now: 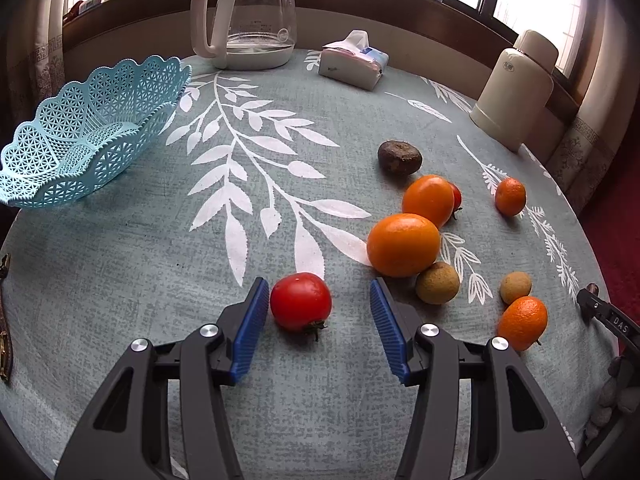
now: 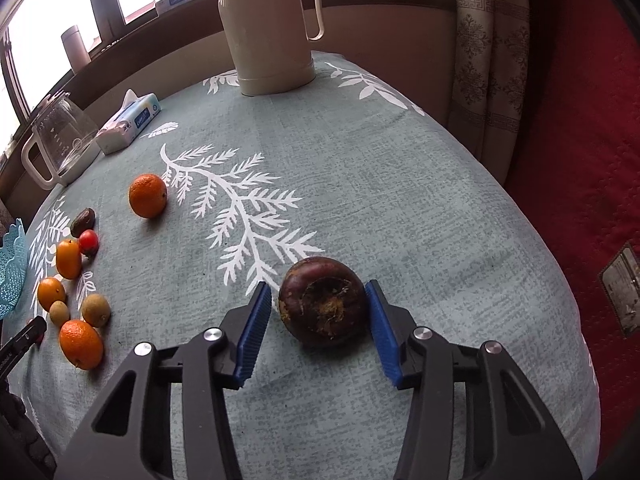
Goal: Organize fruits
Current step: 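Close the left tool on the red tomato while the right tool grasps the dark mangosteen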
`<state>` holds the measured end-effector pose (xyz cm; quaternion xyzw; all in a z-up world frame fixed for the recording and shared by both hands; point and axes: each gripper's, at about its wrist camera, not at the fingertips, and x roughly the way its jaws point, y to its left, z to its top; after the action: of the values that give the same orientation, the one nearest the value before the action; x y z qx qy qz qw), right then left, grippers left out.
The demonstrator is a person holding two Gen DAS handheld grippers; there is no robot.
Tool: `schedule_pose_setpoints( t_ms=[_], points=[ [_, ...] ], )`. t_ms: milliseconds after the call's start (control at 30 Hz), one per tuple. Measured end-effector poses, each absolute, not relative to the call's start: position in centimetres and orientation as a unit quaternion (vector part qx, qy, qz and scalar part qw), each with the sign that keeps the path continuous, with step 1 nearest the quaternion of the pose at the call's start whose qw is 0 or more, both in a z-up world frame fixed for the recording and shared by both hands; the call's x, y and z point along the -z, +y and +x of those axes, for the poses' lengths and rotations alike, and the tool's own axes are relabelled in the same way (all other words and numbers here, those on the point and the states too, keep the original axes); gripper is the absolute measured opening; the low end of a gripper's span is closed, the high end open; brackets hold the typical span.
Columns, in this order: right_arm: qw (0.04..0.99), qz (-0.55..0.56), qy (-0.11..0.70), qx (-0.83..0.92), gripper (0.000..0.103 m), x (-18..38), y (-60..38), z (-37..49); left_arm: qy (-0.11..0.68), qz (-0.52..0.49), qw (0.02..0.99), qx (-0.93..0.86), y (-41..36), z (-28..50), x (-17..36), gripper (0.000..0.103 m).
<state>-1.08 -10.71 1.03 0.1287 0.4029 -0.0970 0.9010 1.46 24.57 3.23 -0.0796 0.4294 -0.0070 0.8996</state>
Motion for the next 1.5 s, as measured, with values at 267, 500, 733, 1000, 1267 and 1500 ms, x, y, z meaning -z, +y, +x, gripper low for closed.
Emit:
schedule_pose_setpoints(
  t_ms=[267, 500, 733, 1000, 1267, 1500],
  points=[
    [0.901, 0.125, 0.403, 0.102, 0.047, -0.98, -10.7, -1.05, 0.429, -0.087, 0.899, 0.01, 24.77, 1.45, -3.18, 0.054],
    [0.901, 0.125, 0.401, 0.107, 0.043, -0.94, -10.8, -1.18, 0.427, -0.101, 0.899, -0.001, 25.42, 1.25, -3.13, 0.035],
    [0.901, 0.123, 0.401, 0.108, 0.043, -0.9, -10.78, -1.16, 0.424, -0.096, 0.9, 0.008, 25.09, 0.99, -3.22, 0.03],
    [0.901, 0.122, 0.401, 0.108, 0.043, -0.9, -10.76, -1.16, 0.423, -0.094, 0.901, 0.006, 24.97, 0.91, -3.27, 0.03],
    [0.902, 0.123, 0.4, 0.108, 0.043, -0.87, -10.77, -1.19, 0.421, -0.096, 0.902, 0.006, 25.03, 0.8, -3.32, 0.03],
    [0.914, 0.126, 0.377, 0.084, 0.042, -1.66, -10.4, -2.0, 0.411, -0.102, 0.906, 0.003, 25.33, 0.55, -3.64, 0.03]
  ],
)
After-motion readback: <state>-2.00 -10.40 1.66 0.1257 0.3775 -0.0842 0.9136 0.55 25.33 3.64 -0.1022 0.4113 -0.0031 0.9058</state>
